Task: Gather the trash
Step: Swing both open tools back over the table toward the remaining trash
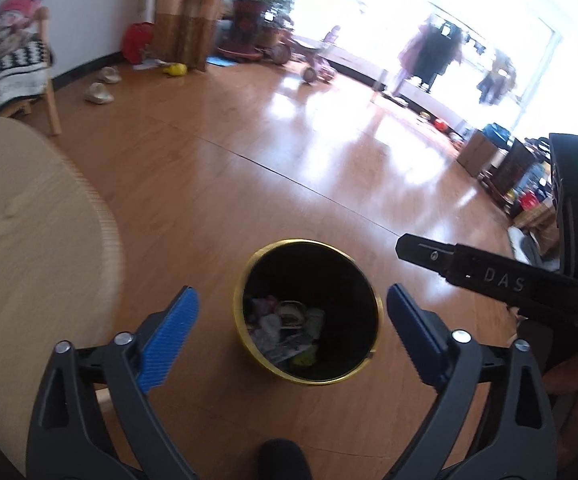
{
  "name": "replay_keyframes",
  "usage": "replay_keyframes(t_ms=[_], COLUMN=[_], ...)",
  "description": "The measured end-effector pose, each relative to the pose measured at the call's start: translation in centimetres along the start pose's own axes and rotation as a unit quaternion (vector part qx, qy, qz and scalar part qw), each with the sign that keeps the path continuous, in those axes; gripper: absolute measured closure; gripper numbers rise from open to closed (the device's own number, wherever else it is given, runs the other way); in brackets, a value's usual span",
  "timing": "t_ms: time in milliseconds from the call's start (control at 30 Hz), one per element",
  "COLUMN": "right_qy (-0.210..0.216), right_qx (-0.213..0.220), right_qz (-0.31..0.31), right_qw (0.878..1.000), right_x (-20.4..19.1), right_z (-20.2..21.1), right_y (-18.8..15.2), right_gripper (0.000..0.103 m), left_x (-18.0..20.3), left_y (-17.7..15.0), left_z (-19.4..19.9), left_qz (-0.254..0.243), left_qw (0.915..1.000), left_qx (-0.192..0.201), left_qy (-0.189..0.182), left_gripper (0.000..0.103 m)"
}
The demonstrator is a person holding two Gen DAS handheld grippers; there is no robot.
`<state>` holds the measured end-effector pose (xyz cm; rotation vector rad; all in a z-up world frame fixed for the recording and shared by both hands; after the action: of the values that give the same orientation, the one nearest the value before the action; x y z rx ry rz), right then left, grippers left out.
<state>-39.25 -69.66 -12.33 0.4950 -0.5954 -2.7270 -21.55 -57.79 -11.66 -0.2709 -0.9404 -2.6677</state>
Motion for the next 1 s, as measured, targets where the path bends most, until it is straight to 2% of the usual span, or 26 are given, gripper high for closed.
replay_keyframes(t_ms=[200, 333, 467, 600, 700, 867, 1000], right_qy=[0.050, 0.086, 0.119, 0.145, 0.164, 0.174, 0.187], right_qx=[-0.006, -0.016, -0.029, -0.040, -0.054, -0.066, -0.087], right_qz=[0.096, 0.159, 0.215, 0.268, 0.319, 0.395, 0.431], right_qw=[0.994, 0.983, 0.969, 0.952, 0.932, 0.900, 0.879], right_x=[-10.6, -18.4, -26.3, -33.9, -39.8, -46.4, -50.0], right_z=[0.4, 0.8, 0.9, 1.1, 1.0, 0.4, -0.5], right_y=[-1.6, -3.5, -6.1, -9.3, -12.7, -18.0, -21.3], right_gripper=[0.035, 0.034, 0.034, 0.034, 0.033, 0.032, 0.029], left_x=[-7.0, -12.8, -19.2, -25.0, -29.9, -36.6, -40.5], left_y=[-0.5, -2.0, -4.3, -7.3, -10.2, -15.3, -17.8], left_z=[7.0, 12.9, 19.0, 24.4, 28.5, 33.2, 35.0], left_qz=[0.033, 0.063, 0.103, 0.144, 0.177, 0.203, 0.194], left_qw=[0.9958, 0.9867, 0.9707, 0.9542, 0.9369, 0.9107, 0.9062], left_qx=[0.022, 0.044, 0.058, 0.074, 0.083, 0.077, 0.079], left_qy=[0.083, 0.143, 0.209, 0.251, 0.290, 0.352, 0.367], left_gripper=[0.007, 0.007, 0.007, 0.007, 0.007, 0.007, 0.007])
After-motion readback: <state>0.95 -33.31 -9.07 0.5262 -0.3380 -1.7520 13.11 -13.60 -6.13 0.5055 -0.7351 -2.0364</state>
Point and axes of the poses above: each gripper's, at about its wrist camera, not at the fingertips, and z roughly against the way its jaws point, x to its right, y to its top, the point moved 4 cm from there along -z, roughly the way its jaws point, and after that the axes turned 4 degrees about -x, right-handed, at the moved point
